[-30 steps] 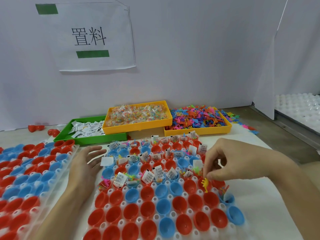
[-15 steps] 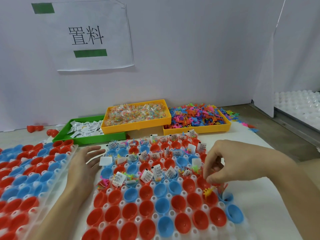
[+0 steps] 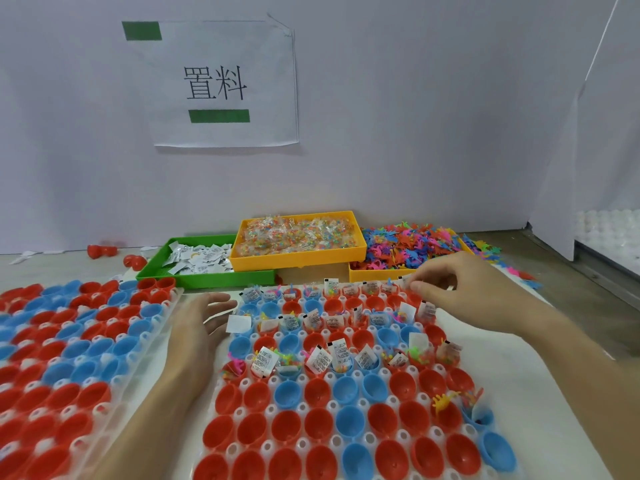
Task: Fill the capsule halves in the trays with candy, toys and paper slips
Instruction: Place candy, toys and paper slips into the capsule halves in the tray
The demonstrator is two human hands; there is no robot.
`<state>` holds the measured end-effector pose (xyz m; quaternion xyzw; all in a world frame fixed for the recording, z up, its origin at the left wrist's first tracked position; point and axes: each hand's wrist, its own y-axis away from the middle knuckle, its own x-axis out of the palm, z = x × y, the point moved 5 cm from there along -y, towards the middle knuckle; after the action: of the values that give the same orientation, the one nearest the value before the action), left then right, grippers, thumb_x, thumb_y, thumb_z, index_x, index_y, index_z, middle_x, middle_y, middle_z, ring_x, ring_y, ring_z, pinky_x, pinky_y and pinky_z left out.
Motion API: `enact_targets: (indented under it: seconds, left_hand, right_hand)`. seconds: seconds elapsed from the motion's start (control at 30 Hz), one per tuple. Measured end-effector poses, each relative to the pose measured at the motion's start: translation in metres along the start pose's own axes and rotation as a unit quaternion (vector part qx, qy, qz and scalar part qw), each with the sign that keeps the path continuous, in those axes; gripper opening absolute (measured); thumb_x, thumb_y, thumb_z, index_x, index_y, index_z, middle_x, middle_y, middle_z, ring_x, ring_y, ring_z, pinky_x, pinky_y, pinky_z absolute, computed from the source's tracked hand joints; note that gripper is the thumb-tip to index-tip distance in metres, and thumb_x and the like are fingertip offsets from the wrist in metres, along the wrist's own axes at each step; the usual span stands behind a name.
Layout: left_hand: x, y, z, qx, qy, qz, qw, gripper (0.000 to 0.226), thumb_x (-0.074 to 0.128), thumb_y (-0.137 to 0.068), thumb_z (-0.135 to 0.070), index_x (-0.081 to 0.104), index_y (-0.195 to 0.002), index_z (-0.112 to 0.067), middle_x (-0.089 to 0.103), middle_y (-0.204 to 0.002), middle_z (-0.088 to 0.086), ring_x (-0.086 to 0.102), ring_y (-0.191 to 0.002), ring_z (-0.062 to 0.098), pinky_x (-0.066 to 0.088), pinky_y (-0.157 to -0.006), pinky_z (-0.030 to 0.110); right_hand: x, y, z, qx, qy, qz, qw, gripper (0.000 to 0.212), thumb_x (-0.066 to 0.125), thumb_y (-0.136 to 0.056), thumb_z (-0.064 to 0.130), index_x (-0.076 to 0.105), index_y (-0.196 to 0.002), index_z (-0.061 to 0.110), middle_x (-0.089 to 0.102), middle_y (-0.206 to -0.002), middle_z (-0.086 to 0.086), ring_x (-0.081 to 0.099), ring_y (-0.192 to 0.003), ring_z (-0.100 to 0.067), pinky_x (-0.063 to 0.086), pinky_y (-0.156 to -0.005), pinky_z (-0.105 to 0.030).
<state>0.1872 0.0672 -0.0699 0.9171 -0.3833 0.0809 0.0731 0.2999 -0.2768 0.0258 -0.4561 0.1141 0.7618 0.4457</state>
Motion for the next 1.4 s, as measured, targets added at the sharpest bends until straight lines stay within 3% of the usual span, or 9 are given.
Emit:
enact_targets:
  seconds: [0.13,0.33,0.47,0.63,0.77,0.93,1.07,1.27,1.4]
  left_hand:
    - [-0.001,-0.001,0.001,0.011,-0.006,0.003,1.0,0.028,0.045,-0.096,-0.025,0.068,-0.095,-0.008,0.074,-0.098,0.008,0.069,-0.083,0.016,0.049,-0.07,0.029]
    - [-0.003,-0.006,0.004,0.017,-0.018,0.008,1.0,0.028,0.045,-0.096,-0.026,0.068,-0.096,-0.01,0.074,-0.1,0.008,0.067,-0.092,0.021,0.048,-0.07,0.03]
    - [-0.004,-0.01,0.006,0.025,-0.027,0.01,0.999,0.027,0.045,-0.096,-0.025,0.069,-0.095,-0.011,0.074,-0.098,0.007,0.068,-0.095,0.023,0.049,-0.072,0.031]
    - [-0.005,-0.012,0.007,0.028,-0.028,0.01,0.999,0.027,0.045,-0.096,-0.024,0.069,-0.094,-0.011,0.075,-0.096,0.006,0.068,-0.096,0.023,0.05,-0.073,0.031]
    - [-0.004,-0.01,0.006,0.03,-0.029,0.012,0.999,0.027,0.044,-0.097,-0.023,0.068,-0.094,-0.011,0.075,-0.094,0.003,0.067,-0.094,0.021,0.048,-0.071,0.03]
    - [-0.004,-0.009,0.005,0.031,-0.037,0.01,0.999,0.029,0.042,-0.099,-0.025,0.068,-0.095,-0.012,0.074,-0.096,0.003,0.067,-0.095,0.019,0.048,-0.071,0.03]
    - [-0.004,-0.009,0.004,0.034,-0.043,0.011,0.998,0.029,0.041,-0.099,-0.023,0.068,-0.095,-0.013,0.074,-0.095,0.002,0.067,-0.096,0.019,0.049,-0.071,0.03]
    - [-0.004,-0.008,0.005,0.023,-0.042,0.007,0.999,0.029,0.043,-0.098,-0.025,0.069,-0.093,-0.013,0.075,-0.09,-0.001,0.068,-0.091,0.017,0.049,-0.07,0.03]
    - [-0.005,-0.006,0.004,0.022,-0.042,0.006,0.999,0.027,0.045,-0.097,-0.024,0.069,-0.091,-0.014,0.075,-0.091,0.001,0.068,-0.09,0.017,0.05,-0.069,0.029]
  right_hand:
    - [0.0,-0.038,0.017,-0.014,0.034,0.024,0.999,0.016,0.062,-0.096,0.029,0.074,-0.089,0.036,0.069,-0.078,0.025,0.063,-0.081,0.007,0.043,-0.066,-0.012]
    - [0.019,-0.114,0.02,0.007,0.098,0.021,0.995,0.027,0.048,-0.101,0.014,0.07,-0.117,0.014,0.069,-0.121,-0.002,0.058,-0.102,-0.012,0.044,-0.087,-0.027]
    - [0.036,-0.147,0.019,0.028,0.173,0.026,0.984,0.028,0.048,-0.1,0.01,0.07,-0.117,0.009,0.066,-0.127,-0.01,0.061,-0.114,-0.025,0.05,-0.099,-0.038]
    - [0.055,-0.174,0.02,0.071,0.257,0.071,0.961,0.023,0.067,-0.093,0.024,0.066,-0.083,0.002,0.071,-0.097,-0.014,0.067,-0.087,-0.03,0.059,-0.079,-0.042]
    - [0.063,-0.182,0.024,0.1,0.287,0.068,0.95,0.029,0.061,-0.091,0.005,0.049,-0.066,0.01,0.049,-0.069,-0.007,0.051,-0.064,-0.023,0.045,-0.057,-0.032]
    - [0.066,-0.179,0.028,0.097,0.277,0.046,0.955,0.035,0.057,-0.085,-0.005,0.041,-0.059,0.011,0.039,-0.061,-0.007,0.042,-0.053,-0.021,0.036,-0.048,-0.028]
    - [0.062,-0.175,0.025,0.099,0.218,0.014,0.971,0.012,0.059,-0.084,-0.001,0.065,-0.074,0.001,0.064,-0.079,-0.013,0.064,-0.078,-0.029,0.058,-0.07,-0.039]
    - [0.059,-0.173,0.023,0.084,0.2,0.03,0.976,0.019,0.061,-0.088,-0.002,0.073,-0.101,-0.008,0.07,-0.111,-0.024,0.066,-0.105,-0.038,0.057,-0.087,-0.051]
    - [0.06,-0.174,0.026,0.079,0.226,0.037,0.97,0.025,0.058,-0.085,-0.01,0.071,-0.106,-0.006,0.069,-0.113,-0.023,0.067,-0.106,-0.037,0.057,-0.089,-0.052]
